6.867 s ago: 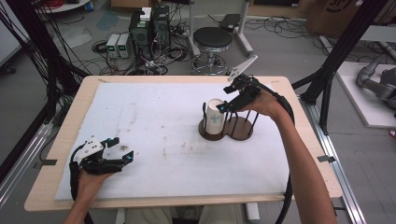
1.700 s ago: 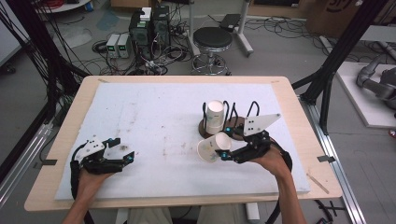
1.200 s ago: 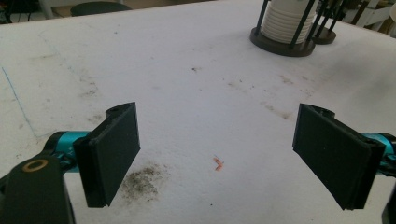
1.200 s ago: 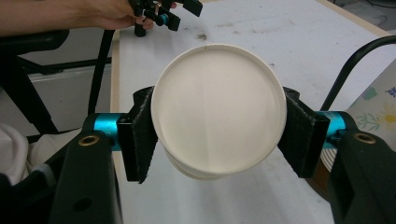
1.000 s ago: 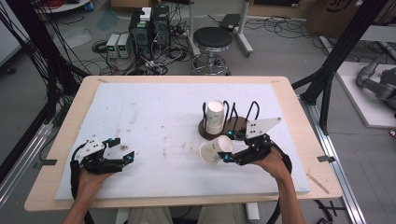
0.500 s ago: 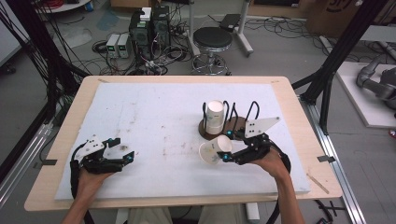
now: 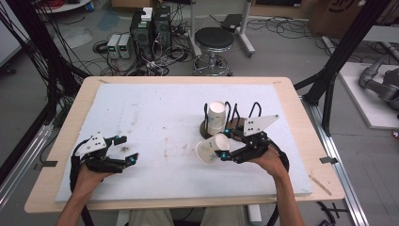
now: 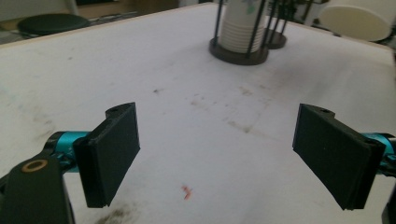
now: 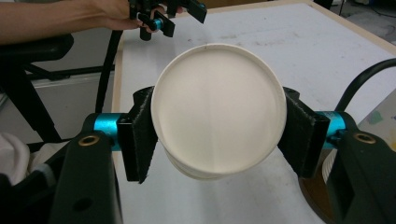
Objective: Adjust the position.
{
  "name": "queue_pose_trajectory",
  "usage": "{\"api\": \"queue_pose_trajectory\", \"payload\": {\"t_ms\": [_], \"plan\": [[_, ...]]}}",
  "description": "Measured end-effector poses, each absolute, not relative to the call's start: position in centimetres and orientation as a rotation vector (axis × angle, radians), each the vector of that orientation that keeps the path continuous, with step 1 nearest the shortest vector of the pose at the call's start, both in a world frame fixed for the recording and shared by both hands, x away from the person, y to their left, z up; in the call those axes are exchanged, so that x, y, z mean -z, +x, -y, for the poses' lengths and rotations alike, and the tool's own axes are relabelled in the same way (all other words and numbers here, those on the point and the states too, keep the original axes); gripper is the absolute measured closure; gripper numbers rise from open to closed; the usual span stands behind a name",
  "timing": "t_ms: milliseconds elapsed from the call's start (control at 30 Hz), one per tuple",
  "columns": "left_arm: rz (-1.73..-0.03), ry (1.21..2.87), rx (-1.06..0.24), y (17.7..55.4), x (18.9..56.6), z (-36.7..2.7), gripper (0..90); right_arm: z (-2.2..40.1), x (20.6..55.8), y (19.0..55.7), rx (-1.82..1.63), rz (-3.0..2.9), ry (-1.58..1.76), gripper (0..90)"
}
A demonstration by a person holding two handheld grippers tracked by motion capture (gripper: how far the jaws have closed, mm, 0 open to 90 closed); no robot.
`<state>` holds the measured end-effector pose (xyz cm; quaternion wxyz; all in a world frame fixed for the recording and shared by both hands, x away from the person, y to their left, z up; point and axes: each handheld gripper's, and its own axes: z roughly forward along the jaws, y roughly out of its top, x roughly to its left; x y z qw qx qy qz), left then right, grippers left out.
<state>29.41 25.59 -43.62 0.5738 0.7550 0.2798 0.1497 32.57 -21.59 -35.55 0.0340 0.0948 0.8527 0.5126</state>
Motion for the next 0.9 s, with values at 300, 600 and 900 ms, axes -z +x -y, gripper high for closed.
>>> {"api": "queue_pose_trajectory", "payload": {"t_ms": [300, 600, 900], "plan": [[-0.481, 1.802, -0.232, 30.4, 41.0, -24.4, 14.7, 21.3, 35.2, 32.7, -1.622, -2.616, 0.278, 36.9], [-0.347, 1.795, -0.139, 31.1, 40.0, -20.7, 14.7, 19.9, 34.9, 33.1, -1.674, -2.625, 0.222, 36.9], [-0.247, 1.769, -0.064, 31.4, 39.4, -16.8, 14.7, 17.7, 34.8, 33.5, -1.686, -2.658, 0.148, 36.9]]}}
